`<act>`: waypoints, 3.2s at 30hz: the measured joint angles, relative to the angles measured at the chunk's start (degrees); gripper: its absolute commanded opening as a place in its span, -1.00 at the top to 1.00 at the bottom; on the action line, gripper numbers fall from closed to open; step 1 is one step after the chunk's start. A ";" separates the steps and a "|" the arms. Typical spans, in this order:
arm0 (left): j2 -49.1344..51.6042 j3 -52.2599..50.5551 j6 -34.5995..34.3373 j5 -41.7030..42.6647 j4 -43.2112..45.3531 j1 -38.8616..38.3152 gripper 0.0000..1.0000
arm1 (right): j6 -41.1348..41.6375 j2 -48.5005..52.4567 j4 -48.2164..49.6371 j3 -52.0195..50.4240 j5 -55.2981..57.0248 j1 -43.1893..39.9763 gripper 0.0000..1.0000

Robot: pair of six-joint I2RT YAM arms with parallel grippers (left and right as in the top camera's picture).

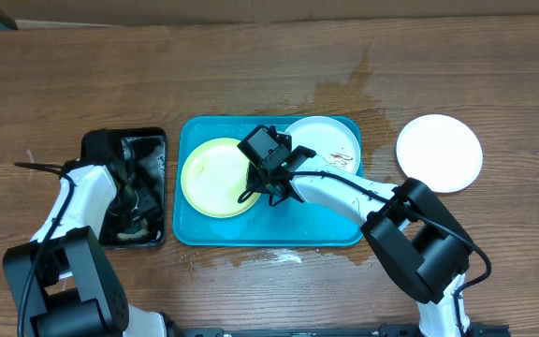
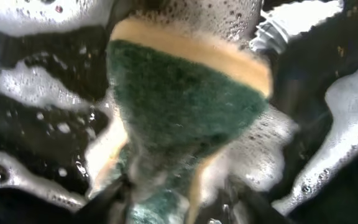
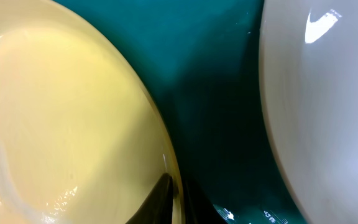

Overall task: Clean dirty plates on tray and stack at the side
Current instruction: 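Rub the sponge in the soapy water with the left gripper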

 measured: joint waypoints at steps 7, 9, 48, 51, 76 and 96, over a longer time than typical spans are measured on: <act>0.00 -0.42 0.00 -0.04 4.98 0.00 0.01 | 0.00 0.00 -0.02 0.00 0.00 -0.02 0.82; 0.00 -0.35 -0.07 0.13 5.01 -0.02 -0.22 | 0.02 0.00 -0.04 0.00 -0.02 -0.02 0.82; 0.00 8.39 -1.05 0.79 -5.92 0.00 -0.44 | -0.02 0.00 -0.07 0.00 0.00 0.00 0.81; 0.00 7.52 -1.03 0.76 -6.45 -0.02 -0.50 | 0.00 0.00 -0.07 0.00 -0.02 0.00 0.81; 0.00 0.96 -1.05 0.13 1.05 -0.02 -0.34 | 0.02 0.00 -0.22 0.00 0.00 0.02 0.81; 0.00 0.02 -0.98 -1.60 10.54 -0.02 -0.09 | 0.02 0.00 -0.28 0.00 0.02 0.00 0.81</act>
